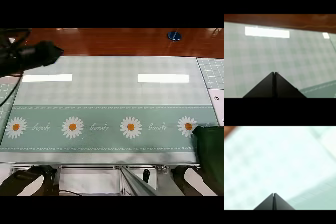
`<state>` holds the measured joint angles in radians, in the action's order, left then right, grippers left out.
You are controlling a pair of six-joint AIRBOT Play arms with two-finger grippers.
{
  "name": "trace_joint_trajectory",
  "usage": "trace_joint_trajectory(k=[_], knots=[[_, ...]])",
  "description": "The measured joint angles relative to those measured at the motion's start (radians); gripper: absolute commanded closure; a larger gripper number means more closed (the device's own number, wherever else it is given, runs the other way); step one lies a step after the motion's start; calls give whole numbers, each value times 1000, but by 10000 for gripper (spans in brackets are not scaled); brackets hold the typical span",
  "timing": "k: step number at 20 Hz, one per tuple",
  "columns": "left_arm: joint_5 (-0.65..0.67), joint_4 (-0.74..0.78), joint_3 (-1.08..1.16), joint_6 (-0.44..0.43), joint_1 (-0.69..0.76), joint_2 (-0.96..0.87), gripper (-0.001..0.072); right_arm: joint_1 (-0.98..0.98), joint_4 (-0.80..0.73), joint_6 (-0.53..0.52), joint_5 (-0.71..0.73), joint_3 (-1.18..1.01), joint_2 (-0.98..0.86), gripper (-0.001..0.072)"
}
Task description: Fold the shirts.
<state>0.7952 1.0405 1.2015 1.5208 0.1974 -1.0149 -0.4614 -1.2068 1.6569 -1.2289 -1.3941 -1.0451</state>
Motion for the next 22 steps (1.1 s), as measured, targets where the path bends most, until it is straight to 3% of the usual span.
trace_joint_trajectory(k=[2, 4, 8, 14, 22], knots=[[27, 69, 20, 5, 66, -64, 687, 227, 21, -29, 122, -8, -65, 690], [72, 169, 29, 56, 106, -129, 686, 420, -68, -28, 171, -13, -149, 690], [150, 321, 39, 156, 123, -235, 686, 631, -319, 55, 89, -16, -325, 690], [211, 392, 41, 193, 121, -286, 685, 701, -505, 101, -10, -18, -412, 690], [226, 409, 42, 201, 121, -296, 685, 713, -552, 113, -38, -18, -425, 690]])
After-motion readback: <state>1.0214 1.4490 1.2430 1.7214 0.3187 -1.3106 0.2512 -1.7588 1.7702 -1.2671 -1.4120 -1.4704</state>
